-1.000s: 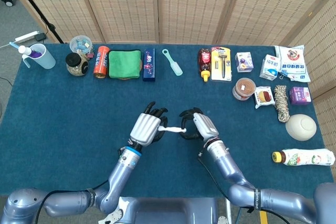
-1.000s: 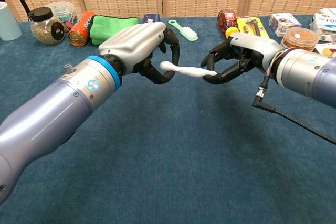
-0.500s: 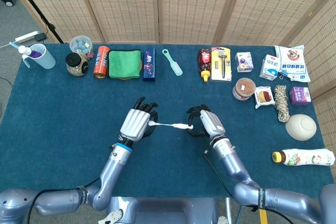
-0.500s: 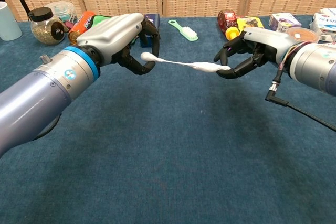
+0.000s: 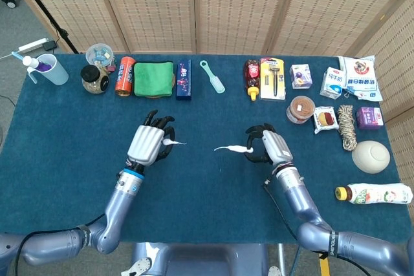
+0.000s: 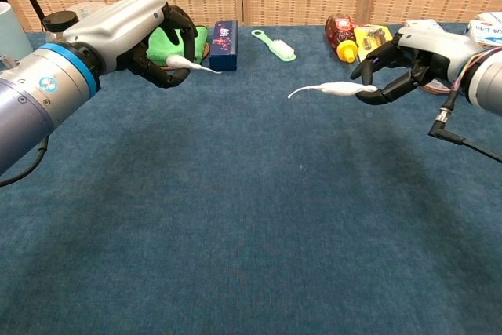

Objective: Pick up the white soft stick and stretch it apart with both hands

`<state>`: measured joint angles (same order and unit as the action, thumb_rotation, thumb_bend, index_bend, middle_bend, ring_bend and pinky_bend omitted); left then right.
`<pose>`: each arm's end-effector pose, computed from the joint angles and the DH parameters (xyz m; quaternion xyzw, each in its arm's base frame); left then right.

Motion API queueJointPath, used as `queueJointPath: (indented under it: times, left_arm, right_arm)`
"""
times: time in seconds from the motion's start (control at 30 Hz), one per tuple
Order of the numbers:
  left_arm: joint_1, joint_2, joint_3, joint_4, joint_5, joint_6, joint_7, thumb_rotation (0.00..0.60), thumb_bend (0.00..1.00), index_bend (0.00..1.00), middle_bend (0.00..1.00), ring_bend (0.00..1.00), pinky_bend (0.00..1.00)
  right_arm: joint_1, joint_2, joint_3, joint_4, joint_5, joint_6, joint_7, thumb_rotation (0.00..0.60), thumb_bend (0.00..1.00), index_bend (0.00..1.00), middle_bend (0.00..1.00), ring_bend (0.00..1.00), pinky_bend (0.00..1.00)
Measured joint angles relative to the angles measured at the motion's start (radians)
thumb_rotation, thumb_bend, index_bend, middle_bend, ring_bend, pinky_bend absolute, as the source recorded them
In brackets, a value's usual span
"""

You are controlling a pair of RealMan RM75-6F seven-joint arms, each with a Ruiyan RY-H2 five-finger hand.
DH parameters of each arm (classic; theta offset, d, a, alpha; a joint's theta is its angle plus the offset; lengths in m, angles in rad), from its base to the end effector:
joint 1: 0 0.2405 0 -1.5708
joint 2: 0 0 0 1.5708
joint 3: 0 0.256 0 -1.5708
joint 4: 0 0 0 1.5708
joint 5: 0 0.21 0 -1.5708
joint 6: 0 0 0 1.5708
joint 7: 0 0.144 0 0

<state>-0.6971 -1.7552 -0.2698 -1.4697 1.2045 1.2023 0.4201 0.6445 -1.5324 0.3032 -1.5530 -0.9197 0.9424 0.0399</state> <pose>-0.0976 0.3283 -0.0295 -0.6663 -0.3599 -0.4833 0.4392 -0.1671 -0.3457 0.0011 0.5432 -0.6127 0.4536 0.3517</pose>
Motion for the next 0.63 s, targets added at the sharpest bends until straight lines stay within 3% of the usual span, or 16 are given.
queueJointPath:
  times: [0.63]
  left_arm:
    - [0.000,0.029,-0.002,-0.017,-0.010,0.007,0.013,0.600,0.37,0.62,0.27,0.29,0.09]
  right_arm:
    - [-0.019,0.034,0.000,-0.002,-0.017,0.010,0.015,0.600,0.36,0.64,0.29,0.17,0.00]
